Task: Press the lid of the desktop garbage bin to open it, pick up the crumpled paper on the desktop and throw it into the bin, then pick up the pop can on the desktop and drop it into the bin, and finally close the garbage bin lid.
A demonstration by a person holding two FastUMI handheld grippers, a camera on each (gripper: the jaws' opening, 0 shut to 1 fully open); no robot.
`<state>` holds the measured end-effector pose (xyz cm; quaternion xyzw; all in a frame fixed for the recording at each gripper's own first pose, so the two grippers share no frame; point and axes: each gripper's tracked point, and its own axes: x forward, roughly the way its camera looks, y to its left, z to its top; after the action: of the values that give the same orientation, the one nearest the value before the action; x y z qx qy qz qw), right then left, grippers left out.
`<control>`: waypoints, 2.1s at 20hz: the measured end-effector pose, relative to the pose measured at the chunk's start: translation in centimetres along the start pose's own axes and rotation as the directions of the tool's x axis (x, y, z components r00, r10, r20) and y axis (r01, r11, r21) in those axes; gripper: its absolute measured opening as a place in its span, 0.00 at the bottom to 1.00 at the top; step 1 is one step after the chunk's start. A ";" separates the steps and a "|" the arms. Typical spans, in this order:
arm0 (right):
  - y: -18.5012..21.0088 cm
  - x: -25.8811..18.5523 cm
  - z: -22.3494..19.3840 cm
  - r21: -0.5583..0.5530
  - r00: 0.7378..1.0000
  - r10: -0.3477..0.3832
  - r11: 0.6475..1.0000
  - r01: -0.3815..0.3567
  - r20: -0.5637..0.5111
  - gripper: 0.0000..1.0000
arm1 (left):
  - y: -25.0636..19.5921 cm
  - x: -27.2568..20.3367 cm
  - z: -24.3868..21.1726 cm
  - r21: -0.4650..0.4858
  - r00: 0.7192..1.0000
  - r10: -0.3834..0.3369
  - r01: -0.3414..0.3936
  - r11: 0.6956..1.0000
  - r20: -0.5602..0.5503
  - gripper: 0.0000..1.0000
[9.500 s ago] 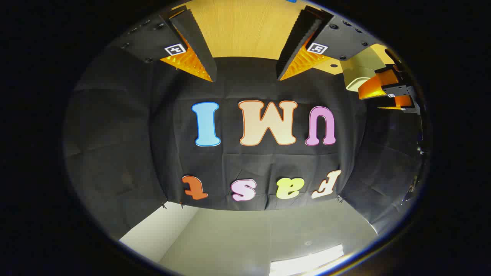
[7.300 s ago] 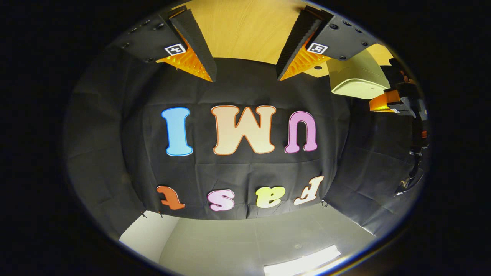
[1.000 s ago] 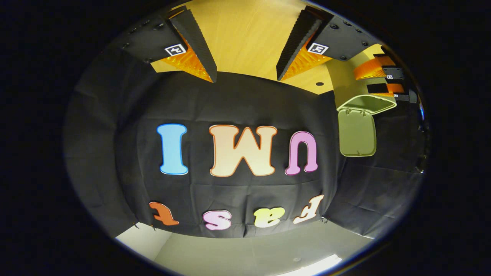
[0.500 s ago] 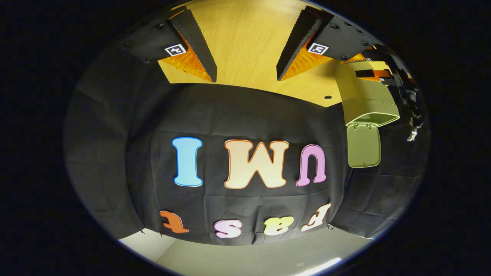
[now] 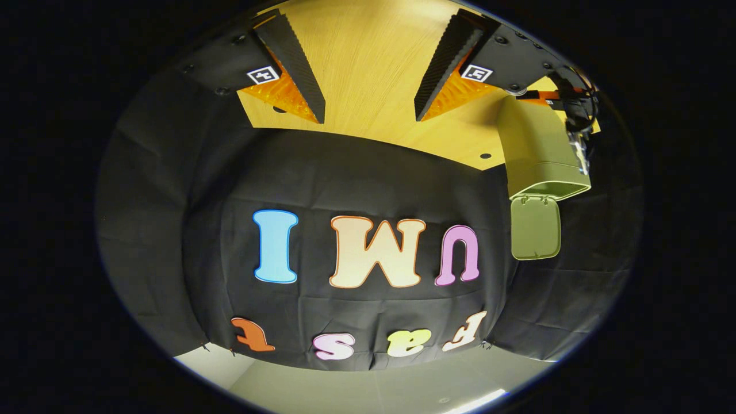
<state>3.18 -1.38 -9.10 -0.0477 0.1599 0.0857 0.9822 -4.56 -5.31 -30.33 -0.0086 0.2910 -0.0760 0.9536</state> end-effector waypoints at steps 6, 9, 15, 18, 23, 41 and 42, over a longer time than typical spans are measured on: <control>0.5 -0.6 -0.3 -0.021 1.000 0.010 1.000 -0.010 -0.010 1.00 | 0.2 -0.1 0.0 -0.005 1.000 -0.007 0.007 1.000 -0.019 0.77; 0.9 -0.6 -0.2 -0.021 1.000 0.014 1.000 -0.014 -0.005 1.00 | 0.5 -0.6 3.2 0.001 0.999 -0.013 0.013 1.000 0.038 0.77; 2.7 -0.2 -0.7 0.013 0.999 0.038 0.999 -0.038 -0.008 0.99 | 1.4 -0.8 11.3 0.028 0.985 -0.032 0.028 0.999 0.170 0.77; 3.7 -0.3 -1.3 0.030 0.998 0.053 0.998 -0.052 -0.015 0.99 | 2.3 -1.2 14.9 0.051 0.973 -0.024 0.012 0.999 0.232 0.77; 4.9 -0.4 -2.2 0.065 0.997 0.064 0.996 -0.062 -0.032 0.99 | 4.3 -2.2 21.0 0.026 0.941 0.001 -0.010 1.000 0.339 0.76; 8.9 2.0 -3.6 0.106 0.991 0.115 0.988 -0.108 -0.066 0.98 | 18.2 -6.7 26.9 -0.065 0.851 0.254 -0.253 0.965 0.460 0.77; 9.2 2.1 -3.7 0.104 0.990 0.121 0.988 -0.114 -0.067 0.98 | 19.0 -6.7 26.5 -0.073 0.851 0.268 -0.264 0.962 0.451 0.77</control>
<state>2.30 7.51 -13.83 0.0077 0.2025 0.1335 0.9701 7.38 13.70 -5.73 0.0099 0.0574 0.0619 0.9964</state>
